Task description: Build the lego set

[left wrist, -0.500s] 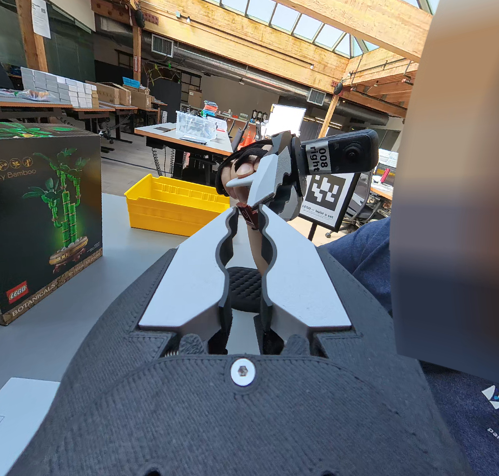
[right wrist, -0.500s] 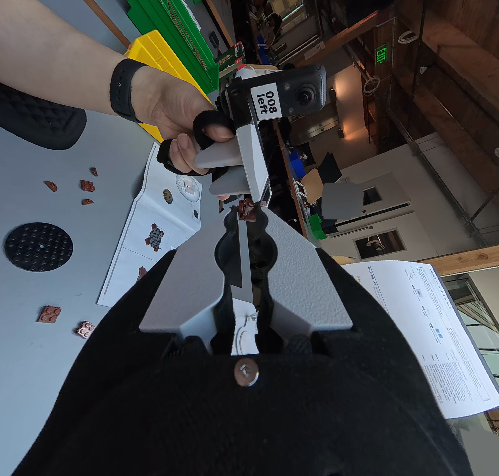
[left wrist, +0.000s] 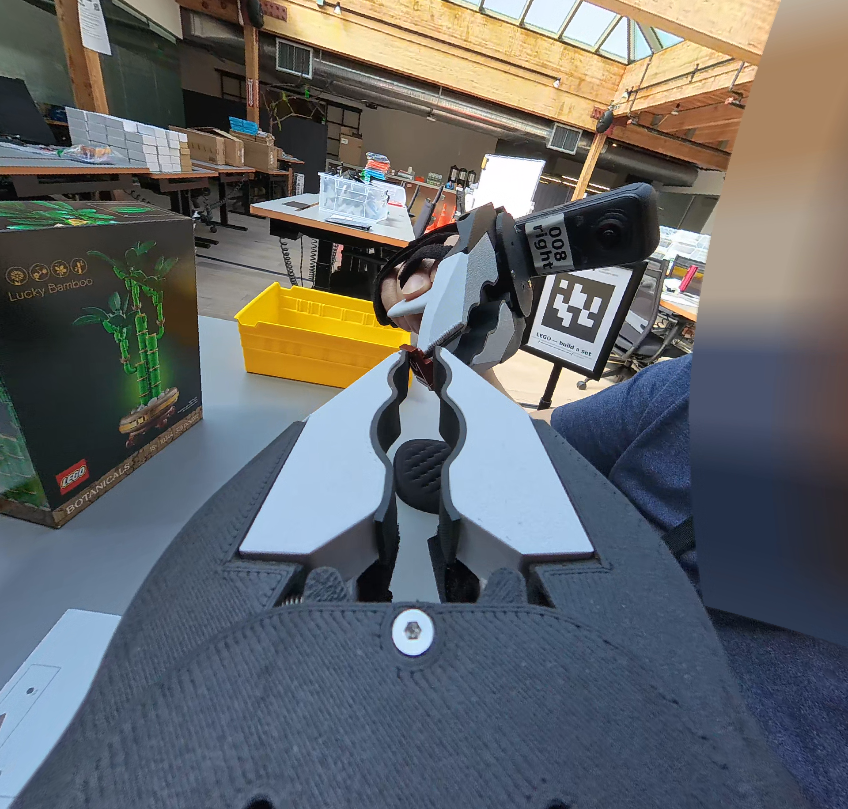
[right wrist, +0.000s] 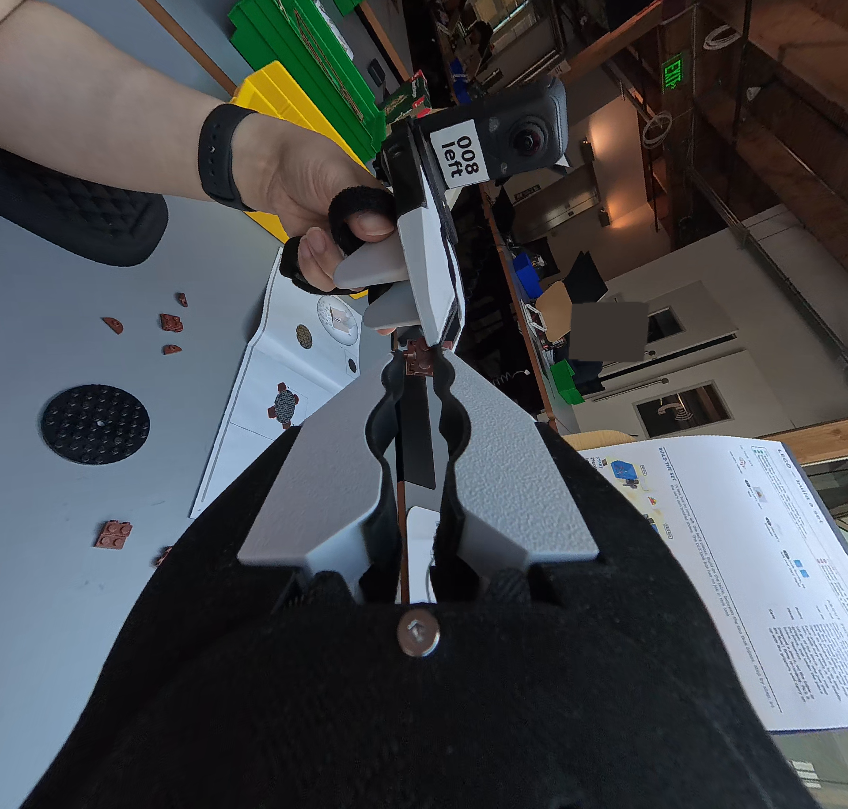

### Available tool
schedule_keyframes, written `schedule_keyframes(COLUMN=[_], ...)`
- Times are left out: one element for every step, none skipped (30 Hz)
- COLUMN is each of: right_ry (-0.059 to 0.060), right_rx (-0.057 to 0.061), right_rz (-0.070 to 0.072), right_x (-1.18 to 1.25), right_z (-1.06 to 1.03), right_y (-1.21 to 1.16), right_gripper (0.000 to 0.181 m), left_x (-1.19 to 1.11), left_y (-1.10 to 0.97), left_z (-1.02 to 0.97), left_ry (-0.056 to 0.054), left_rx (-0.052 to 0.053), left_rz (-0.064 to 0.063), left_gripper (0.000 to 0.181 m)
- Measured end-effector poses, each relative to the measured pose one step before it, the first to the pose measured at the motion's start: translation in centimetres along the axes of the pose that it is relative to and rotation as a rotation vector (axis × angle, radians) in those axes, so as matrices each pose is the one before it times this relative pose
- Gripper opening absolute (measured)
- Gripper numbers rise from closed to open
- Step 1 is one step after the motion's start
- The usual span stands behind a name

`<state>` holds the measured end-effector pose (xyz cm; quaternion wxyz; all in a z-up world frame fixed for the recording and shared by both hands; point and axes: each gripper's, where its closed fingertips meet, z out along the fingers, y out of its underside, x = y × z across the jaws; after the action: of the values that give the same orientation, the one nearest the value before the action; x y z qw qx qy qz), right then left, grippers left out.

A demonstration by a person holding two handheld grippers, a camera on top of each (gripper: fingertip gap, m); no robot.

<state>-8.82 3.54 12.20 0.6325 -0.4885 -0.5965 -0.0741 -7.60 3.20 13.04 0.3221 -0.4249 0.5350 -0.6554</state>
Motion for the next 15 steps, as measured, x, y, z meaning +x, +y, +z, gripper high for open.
schedule_keyframes(right_ry=[-0.0005, 0.0008, 0.0016, 0.0001, -0.0005, 0.0016, -0.0027, -0.0057, -0.0107, -0.0168, -0.0234, -0.0207, -0.0141, -0.0150, -0.0182], right_rx=[0.0019, 0.0009, 0.0018, 0.0052, 0.0053, 0.0078, 0.0213, 0.0302, 0.0346, 0.0371, 0.0378, 0.0335, 0.0223, 0.0143, 0.0133], right_rz=[0.0021, 0.0011, 0.0013, 0.0035, 0.0043, 0.0035, 0.0099, 0.0257, 0.0343, 0.0334, 0.0300, 0.0271, 0.0250, 0.0194, 0.0135], right_x=[0.004, 0.034, 0.032, 0.029, 0.016, 0.064, 0.053, 0.101, 0.101, 0.005, -0.141, -0.135, -0.029, -0.086, -0.194], right_z=[0.009, 0.007, 0.024, 0.022, 0.024, -0.029, -0.111, -0.185, -0.210, -0.188, -0.147, -0.084, -0.004, 0.034, 0.060], right_y=[0.033, 0.035, 0.039, -0.006, 0.011, 0.018, -0.126, -0.244, -0.267, -0.266, -0.254, -0.188, -0.048, 0.041, -0.002], right_gripper=[0.012, 0.012, 0.012, 0.012, 0.012, 0.012, 0.012, 0.012, 0.013, 0.013, 0.013, 0.012, 0.012, 0.013, 0.013], left_x=[-0.033, -0.034, -0.037, -0.022, -0.031, -0.107, -0.192, -0.082, 0.076, -0.014, -0.065, 0.131, 0.485, 0.796, 0.476], left_y=[0.009, -0.015, -0.023, -0.026, -0.019, -0.047, -0.142, -0.155, -0.059, 0.100, 0.143, -0.100, -0.338, -0.319, 0.045], left_z=[0.010, -0.002, -0.009, -0.019, -0.067, -0.155, -0.267, -0.349, -0.352, -0.295, -0.202, -0.115, 0.006, 0.138, 0.259], left_ry=[-0.0004, -0.0001, -0.0001, 0.0011, -0.0005, -0.0089, -0.0189, -0.0173, -0.0147, -0.0286, -0.0400, -0.0343, -0.0160, 0.0073, -0.0042], left_rx=[0.0009, 0.0017, 0.0027, 0.0018, -0.0009, -0.0029, -0.0006, -0.0004, -0.0056, -0.0158, -0.0171, -0.0004, 0.0133, 0.0086, -0.0166], left_rz=[-0.0020, -0.0029, -0.0033, -0.0007, 0.0056, 0.0148, 0.0300, 0.0508, 0.0711, 0.0884, 0.1000, 0.0961, 0.0805, 0.0634, 0.0538], left_gripper=[0.008, 0.008, 0.008, 0.008, 0.008, 0.010, 0.021, 0.033, 0.042, 0.047, 0.050, 0.051, 0.047, 0.042, 0.038])
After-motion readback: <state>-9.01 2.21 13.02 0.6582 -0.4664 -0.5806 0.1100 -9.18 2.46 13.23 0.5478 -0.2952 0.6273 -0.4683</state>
